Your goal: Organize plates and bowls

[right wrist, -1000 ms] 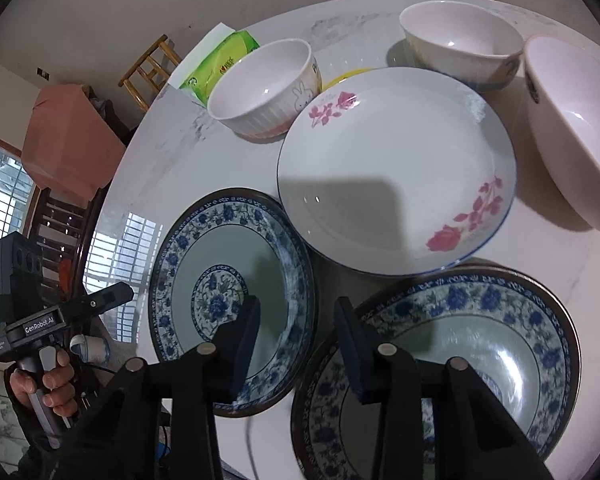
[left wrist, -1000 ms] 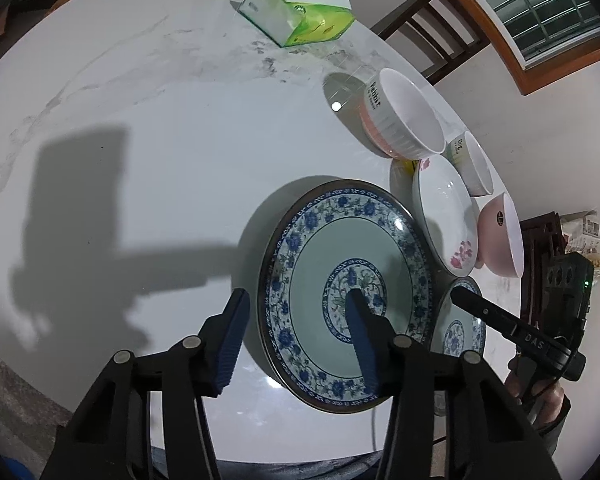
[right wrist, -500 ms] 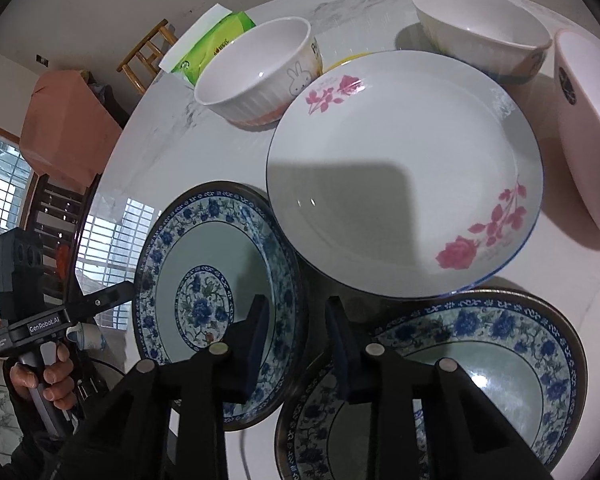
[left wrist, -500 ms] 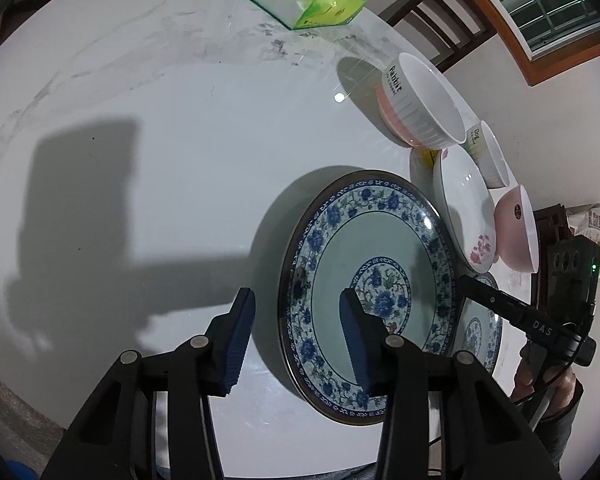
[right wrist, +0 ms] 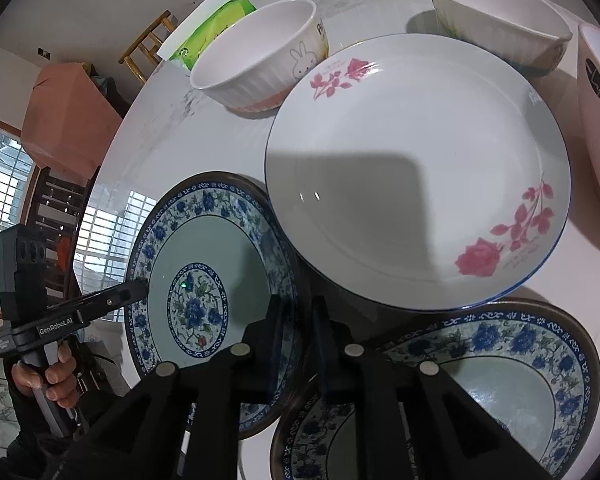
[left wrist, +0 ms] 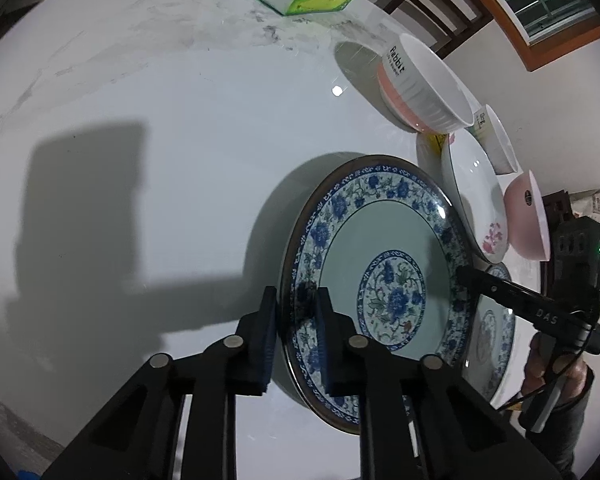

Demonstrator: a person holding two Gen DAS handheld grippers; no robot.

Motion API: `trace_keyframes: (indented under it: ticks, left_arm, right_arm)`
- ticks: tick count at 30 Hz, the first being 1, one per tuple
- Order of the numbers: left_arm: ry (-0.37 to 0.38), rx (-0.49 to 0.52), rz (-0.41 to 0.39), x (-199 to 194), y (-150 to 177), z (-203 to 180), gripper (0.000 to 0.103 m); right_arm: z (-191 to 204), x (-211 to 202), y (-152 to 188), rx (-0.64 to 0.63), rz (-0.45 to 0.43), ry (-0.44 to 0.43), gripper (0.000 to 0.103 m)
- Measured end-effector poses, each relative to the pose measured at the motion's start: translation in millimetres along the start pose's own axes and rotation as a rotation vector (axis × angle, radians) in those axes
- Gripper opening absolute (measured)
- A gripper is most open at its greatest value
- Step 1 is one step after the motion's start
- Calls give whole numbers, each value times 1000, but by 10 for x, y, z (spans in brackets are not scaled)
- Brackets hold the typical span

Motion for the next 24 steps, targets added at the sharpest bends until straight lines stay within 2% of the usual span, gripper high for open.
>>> trace_keyframes:
  ticks: [6,14,24]
  left_arm:
    - [-16,14,-11,-64,-13,17,14]
    - [-37,42,-36,-324,-59,76,14]
    - [-107,55,-70,-647,-145,378,15]
  right_arm:
    - [65,-9,50,14,-9,31,14]
    - [296,-53,91,34,-22,9,14]
    - [666,82,140,57,-7,-26,14]
Point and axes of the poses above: each gripper's, at about its wrist camera, not at the fingertips, and x roughly the way its jaws point, z to its left, y to its underside, the point moved 7 cm from there along x, roughly the way its jaws point, and after that the axes turned 14 degrees about y, right-handed, at the moved point
